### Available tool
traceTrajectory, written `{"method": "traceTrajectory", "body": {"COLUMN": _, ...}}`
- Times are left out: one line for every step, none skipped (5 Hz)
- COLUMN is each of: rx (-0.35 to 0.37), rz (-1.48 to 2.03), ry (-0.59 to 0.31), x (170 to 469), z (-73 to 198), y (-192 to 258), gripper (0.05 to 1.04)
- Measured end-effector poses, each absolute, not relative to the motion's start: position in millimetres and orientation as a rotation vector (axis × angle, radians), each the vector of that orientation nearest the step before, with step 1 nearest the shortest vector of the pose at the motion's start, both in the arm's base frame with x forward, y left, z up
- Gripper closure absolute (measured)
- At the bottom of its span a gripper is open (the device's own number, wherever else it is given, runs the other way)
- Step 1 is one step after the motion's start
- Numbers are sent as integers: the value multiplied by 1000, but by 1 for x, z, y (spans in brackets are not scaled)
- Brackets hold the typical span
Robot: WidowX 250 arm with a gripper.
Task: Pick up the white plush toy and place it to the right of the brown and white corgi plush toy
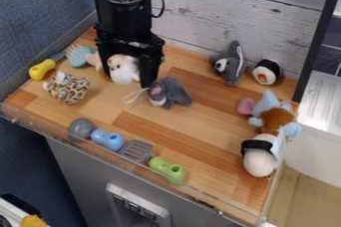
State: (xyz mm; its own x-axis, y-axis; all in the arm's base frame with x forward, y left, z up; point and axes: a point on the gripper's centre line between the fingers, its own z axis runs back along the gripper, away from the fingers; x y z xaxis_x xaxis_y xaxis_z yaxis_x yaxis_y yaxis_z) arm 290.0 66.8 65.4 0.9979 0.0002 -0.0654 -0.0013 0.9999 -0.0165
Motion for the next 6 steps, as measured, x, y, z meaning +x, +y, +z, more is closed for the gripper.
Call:
{"method": "traceTrajectory", "body": {"rx": -20, "rz": 47, "ry": 85, "x": 294, "z": 65, "y": 68, "gripper": 85}}
{"method": "traceTrajectory", "body": {"rx": -22, "rz": 141, "ry": 90, "x": 307, "z": 68, "y": 77, "gripper": 89}}
{"method": "traceTrajectory", "body": {"rx": -28, "rz": 220, "ry": 92, "x": 323, "z": 69, "y": 87, "gripper": 89}}
{"method": "traceTrajectory", "body": {"rx": -27, "rz": 246, "ry": 94, "x": 340, "z": 68, "y": 96, "gripper": 88}}
{"method": "traceTrajectory", "body": {"rx": -33, "rz": 213, "ry": 100, "x": 356, "z": 65, "y": 102, "gripper": 88}}
{"method": "traceTrajectory", "body": {"rx": -31, "rz": 142, "ry": 95, "x": 372, "z": 63, "y": 111, "gripper": 89}}
